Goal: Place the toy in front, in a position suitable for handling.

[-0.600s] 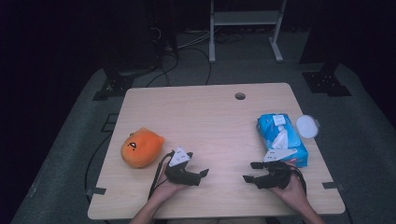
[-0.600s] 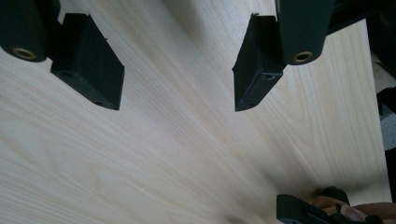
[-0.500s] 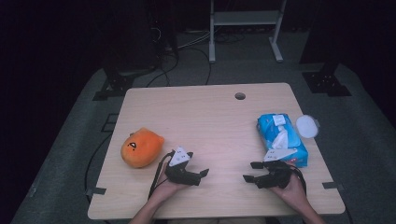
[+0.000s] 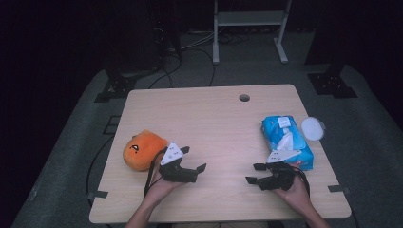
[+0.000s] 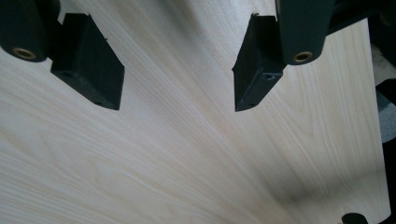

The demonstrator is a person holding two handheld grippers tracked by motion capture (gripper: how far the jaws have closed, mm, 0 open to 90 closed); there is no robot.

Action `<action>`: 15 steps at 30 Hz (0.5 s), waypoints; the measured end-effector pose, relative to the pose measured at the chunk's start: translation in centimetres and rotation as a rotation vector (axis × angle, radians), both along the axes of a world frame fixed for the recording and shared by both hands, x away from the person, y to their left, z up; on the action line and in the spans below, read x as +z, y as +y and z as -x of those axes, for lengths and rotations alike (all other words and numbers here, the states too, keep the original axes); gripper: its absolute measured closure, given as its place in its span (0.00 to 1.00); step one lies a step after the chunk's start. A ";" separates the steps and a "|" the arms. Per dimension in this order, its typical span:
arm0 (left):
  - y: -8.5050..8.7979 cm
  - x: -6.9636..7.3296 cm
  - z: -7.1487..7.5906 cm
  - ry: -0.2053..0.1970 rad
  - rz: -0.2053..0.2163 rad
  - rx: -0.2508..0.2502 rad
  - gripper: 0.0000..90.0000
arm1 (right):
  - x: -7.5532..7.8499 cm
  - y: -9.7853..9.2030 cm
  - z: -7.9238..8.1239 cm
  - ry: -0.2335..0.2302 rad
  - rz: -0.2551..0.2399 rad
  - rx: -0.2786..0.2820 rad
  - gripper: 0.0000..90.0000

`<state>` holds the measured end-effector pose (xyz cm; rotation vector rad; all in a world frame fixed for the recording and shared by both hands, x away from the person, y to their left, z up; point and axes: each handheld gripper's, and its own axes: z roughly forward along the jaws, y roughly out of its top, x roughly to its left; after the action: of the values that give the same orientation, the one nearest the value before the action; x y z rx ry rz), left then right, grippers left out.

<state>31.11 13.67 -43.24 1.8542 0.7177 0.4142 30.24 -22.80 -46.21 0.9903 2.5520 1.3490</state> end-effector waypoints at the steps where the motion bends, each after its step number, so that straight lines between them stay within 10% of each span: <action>1: 0.0 0.0 0.0 0.000 0.000 0.000 0.10 | 0.0 0.0 0.0 0.000 0.000 0.000 0.36; 15: 6.2 4.1 -0.7 -0.116 0.024 0.154 0.11 | 0.1 -0.1 0.2 -0.004 0.007 -0.005 0.36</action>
<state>31.85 19.82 -39.12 1.7430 0.7857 0.6054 30.02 -22.95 -46.12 0.9911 2.5474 1.3389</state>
